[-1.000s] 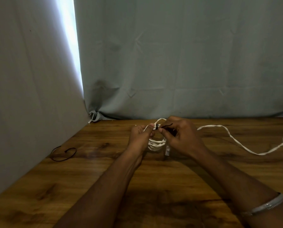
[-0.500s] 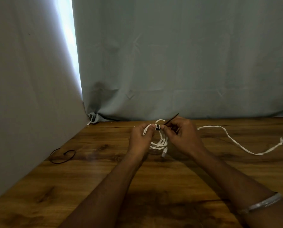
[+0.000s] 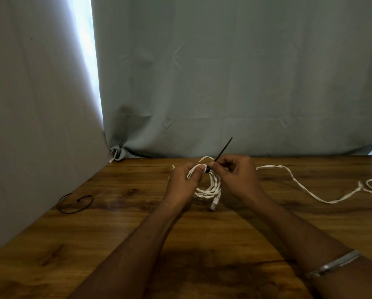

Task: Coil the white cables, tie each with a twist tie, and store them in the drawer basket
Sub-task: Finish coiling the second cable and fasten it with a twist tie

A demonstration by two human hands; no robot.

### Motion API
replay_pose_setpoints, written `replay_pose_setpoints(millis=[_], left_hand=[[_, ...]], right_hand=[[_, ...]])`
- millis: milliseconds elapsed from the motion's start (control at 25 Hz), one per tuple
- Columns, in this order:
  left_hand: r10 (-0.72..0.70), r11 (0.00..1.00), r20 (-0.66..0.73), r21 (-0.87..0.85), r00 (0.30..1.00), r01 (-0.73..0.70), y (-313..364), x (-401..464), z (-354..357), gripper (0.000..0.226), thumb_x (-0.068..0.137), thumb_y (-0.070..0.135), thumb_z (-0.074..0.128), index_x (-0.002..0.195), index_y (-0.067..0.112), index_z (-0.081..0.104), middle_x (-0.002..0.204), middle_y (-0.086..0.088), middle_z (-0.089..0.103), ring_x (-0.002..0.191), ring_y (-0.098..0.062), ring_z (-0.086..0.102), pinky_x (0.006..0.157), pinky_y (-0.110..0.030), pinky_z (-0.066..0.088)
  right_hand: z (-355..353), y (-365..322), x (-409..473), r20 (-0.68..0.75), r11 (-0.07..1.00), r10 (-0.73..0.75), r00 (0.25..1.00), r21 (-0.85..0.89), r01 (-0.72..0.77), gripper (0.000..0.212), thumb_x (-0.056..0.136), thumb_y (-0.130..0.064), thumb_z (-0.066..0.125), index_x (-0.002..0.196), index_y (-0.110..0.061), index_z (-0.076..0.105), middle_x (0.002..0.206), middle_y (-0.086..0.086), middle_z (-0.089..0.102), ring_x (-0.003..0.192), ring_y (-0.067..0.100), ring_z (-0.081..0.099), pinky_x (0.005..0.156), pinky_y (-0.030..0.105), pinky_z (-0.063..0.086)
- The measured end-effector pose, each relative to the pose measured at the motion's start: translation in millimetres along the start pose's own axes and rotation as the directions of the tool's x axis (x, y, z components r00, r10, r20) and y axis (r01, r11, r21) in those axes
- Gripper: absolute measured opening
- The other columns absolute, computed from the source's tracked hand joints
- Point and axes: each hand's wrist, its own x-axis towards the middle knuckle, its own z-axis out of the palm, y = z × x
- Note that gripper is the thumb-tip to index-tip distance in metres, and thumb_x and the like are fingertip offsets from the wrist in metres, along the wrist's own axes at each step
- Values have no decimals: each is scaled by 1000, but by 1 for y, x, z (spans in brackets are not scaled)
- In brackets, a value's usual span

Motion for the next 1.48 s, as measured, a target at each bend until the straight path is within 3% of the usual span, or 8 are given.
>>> replay_pose_setpoints(millis=[240,440,760,880,1000,1160,1320,1480], left_hand=[[52,994,45,-101,998,-47,2,-2,-6,16,103,19,60,103,20,77,99,-2,80,99,-14,75,94,-34,59],[121,987,88,-117,989,-110,2,-1,-8,17,104,16,58,103,18,75,78,8,73,83,-8,70,80,-23,54],[189,978,93,-111,977,-179,9,-5,-10,18,92,11,75,109,16,73,101,-1,79,97,-16,75,83,-28,59],[215,973,78,-108,974,-206,13,-6,-11,17,92,6,74,106,17,73,97,4,80,93,-11,75,80,-22,58],[226,969,58,-114,972,-219,15,-5,-12,15,92,4,73,103,14,73,92,4,79,87,-8,75,76,-19,56],[238,967,38,-98,970,-234,11,-1,-14,13,91,4,74,104,5,73,92,-2,79,87,-12,74,78,-26,58],[227,971,85,-99,970,-218,12,-1,-14,14,92,5,74,105,5,72,92,0,78,87,-10,74,76,-22,57],[207,974,88,-111,974,-197,11,-1,-16,14,92,7,73,106,9,73,93,0,79,88,-11,75,75,-22,57]], right_hand=[[-4,-4,-2,78,984,101,992,141,-111,10,91,-16,76,83,-21,80,77,-5,79,72,6,73,63,17,52],[-4,-1,0,232,787,412,881,397,-473,14,87,-19,78,97,-10,82,94,10,80,86,24,76,67,28,59],[-2,-6,4,194,737,422,886,496,-459,21,80,-14,84,99,-8,77,92,15,79,79,23,73,69,30,58],[-4,-8,5,124,819,324,938,459,-344,26,80,-13,86,102,-14,73,89,13,80,75,24,76,65,33,60],[-4,-9,3,59,950,138,989,275,-149,14,85,-18,83,98,-11,81,87,5,80,78,21,78,69,41,65],[-5,-8,1,34,1000,-23,999,0,23,16,92,-32,77,99,-19,82,89,-6,79,74,12,75,70,41,64],[-17,-8,5,187,851,-276,943,-409,330,28,97,-49,54,107,-30,72,105,-13,66,74,6,67,65,34,57],[-21,-13,7,380,760,-262,887,-486,432,40,89,-52,52,112,-25,72,110,-15,58,76,6,63,62,33,53]])
